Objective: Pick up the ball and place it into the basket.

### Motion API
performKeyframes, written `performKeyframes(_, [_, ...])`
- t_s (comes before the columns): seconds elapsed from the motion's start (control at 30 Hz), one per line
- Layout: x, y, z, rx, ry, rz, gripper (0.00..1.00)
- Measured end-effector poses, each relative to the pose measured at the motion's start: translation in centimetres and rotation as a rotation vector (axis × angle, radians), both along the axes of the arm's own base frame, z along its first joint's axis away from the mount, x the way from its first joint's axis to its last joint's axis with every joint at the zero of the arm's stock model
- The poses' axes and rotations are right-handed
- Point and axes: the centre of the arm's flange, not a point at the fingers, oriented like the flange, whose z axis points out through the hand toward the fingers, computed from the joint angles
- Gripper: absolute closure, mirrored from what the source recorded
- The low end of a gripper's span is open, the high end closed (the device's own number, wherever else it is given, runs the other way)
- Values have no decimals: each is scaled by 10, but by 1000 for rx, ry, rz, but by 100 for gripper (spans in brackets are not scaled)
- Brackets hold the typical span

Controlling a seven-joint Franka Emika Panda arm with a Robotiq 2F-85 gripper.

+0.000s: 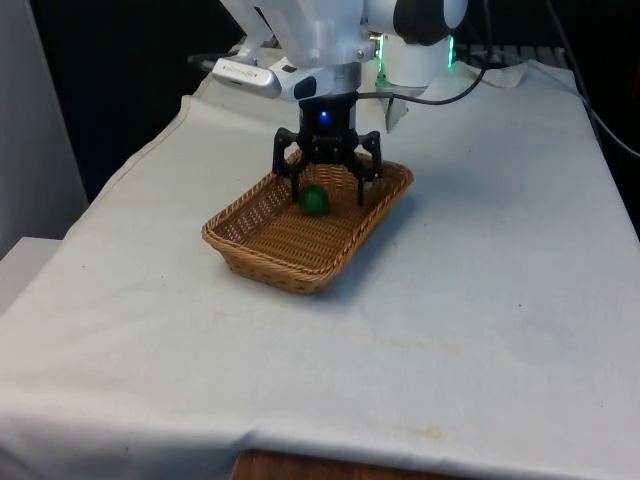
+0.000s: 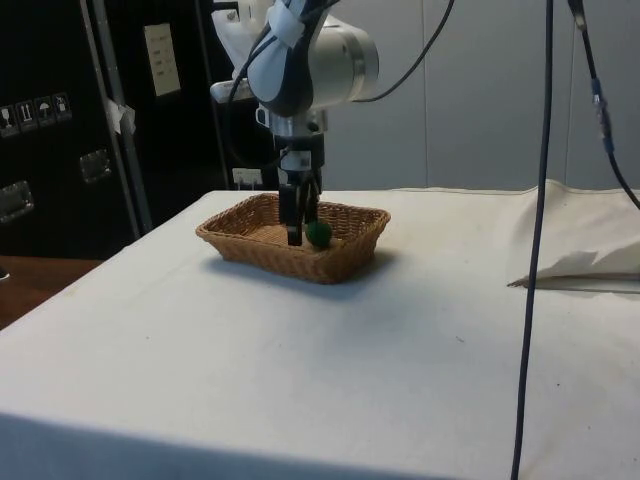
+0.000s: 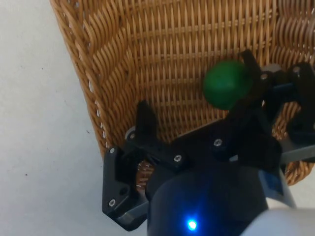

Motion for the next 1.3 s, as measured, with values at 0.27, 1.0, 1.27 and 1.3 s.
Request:
performKeyframes(0.27, [3,-2,17,14,-20,-2,0])
performKeyframes(1.0, [6,6,98,60,-52,26,0])
performKeyframes(1.27, [11,19,122,54,-33,79,0])
performKeyframes(1.3, [12,20,126,54,-32,84,0])
